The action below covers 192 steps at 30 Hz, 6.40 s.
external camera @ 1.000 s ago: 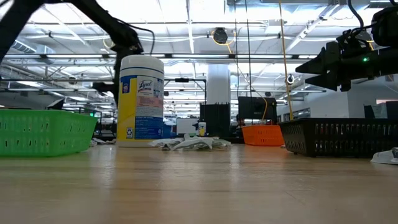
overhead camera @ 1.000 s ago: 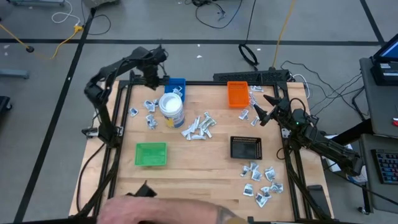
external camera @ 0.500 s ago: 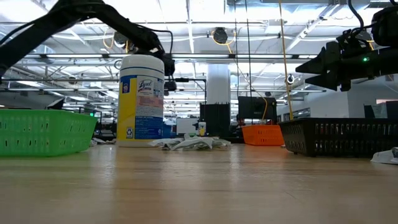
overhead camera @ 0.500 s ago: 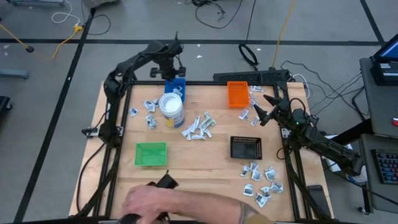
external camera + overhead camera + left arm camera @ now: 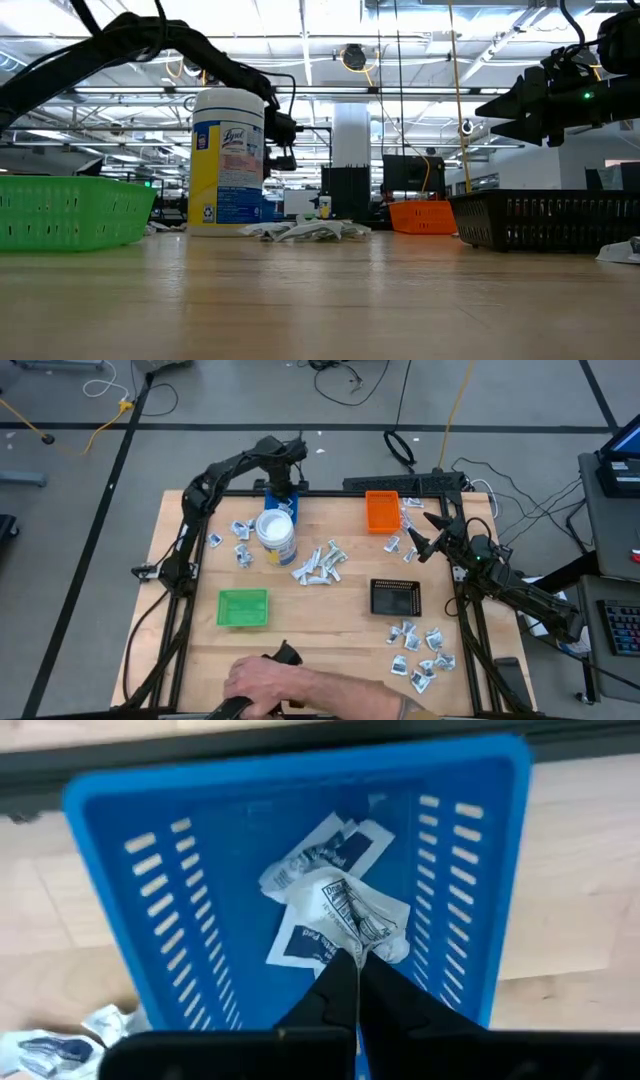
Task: Pick & Place First Aid Supplies
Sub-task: Put the blue alcohol pad into the blue bin
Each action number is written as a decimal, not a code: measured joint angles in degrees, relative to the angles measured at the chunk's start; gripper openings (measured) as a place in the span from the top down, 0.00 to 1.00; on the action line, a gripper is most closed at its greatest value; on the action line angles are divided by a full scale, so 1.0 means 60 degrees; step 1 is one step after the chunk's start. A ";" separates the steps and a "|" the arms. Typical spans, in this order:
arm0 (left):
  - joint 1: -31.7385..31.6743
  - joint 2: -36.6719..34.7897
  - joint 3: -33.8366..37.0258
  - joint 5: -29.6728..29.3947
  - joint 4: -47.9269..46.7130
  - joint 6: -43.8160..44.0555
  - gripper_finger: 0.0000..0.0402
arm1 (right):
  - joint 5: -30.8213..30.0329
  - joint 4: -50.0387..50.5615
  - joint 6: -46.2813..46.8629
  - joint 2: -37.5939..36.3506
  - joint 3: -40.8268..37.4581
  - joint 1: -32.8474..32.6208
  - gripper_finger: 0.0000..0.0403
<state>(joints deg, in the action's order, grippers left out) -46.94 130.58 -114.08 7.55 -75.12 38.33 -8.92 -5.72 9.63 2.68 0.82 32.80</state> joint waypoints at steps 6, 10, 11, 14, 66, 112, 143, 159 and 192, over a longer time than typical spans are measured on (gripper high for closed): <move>-0.0011 0.0074 0.0000 -0.0004 0.0068 0.0242 0.94 | -0.0001 0.0004 0.0000 0.0000 0.0000 -0.0003 0.02; -0.0041 0.0074 0.0000 0.0002 0.0050 0.0212 0.85 | -0.0001 0.0001 0.0000 0.0000 0.0001 -0.0001 0.02; -0.0048 0.0074 0.0000 0.0004 0.0037 0.0211 0.81 | -0.0001 0.0002 0.0000 0.0002 0.0001 -0.0004 0.02; -0.0055 0.0074 0.0004 0.0004 0.0033 0.0190 0.71 | -0.0001 0.0000 0.0000 0.0000 0.0003 -0.0003 0.02; -0.1189 -0.6022 0.8125 -0.0673 0.0854 -0.4858 0.43 | -0.0001 0.0000 0.0000 0.0003 0.0000 -0.0002 0.02; -0.2762 -0.6548 1.1361 -0.1526 0.3413 -0.0288 0.43 | -0.0001 0.0000 0.0000 0.0004 0.0003 -0.0004 0.02; -0.2696 -0.6717 1.0916 -0.0692 0.3205 -0.0790 0.99 | -0.0001 0.0000 0.0000 0.0000 0.0001 -0.0002 0.02; -0.2871 -0.7008 0.8453 -0.0577 0.0839 0.0066 1.00 | -0.0001 0.0000 0.0000 0.0001 0.0000 0.0000 0.02; -0.0597 -0.0871 -0.0113 0.0096 -0.0848 0.0233 1.00 | -0.0001 0.0001 0.0000 0.0000 0.0000 -0.0004 0.02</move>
<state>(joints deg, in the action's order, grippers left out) -50.52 125.35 -114.76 8.13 -80.20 39.72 -8.93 -5.71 9.63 2.68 0.82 32.77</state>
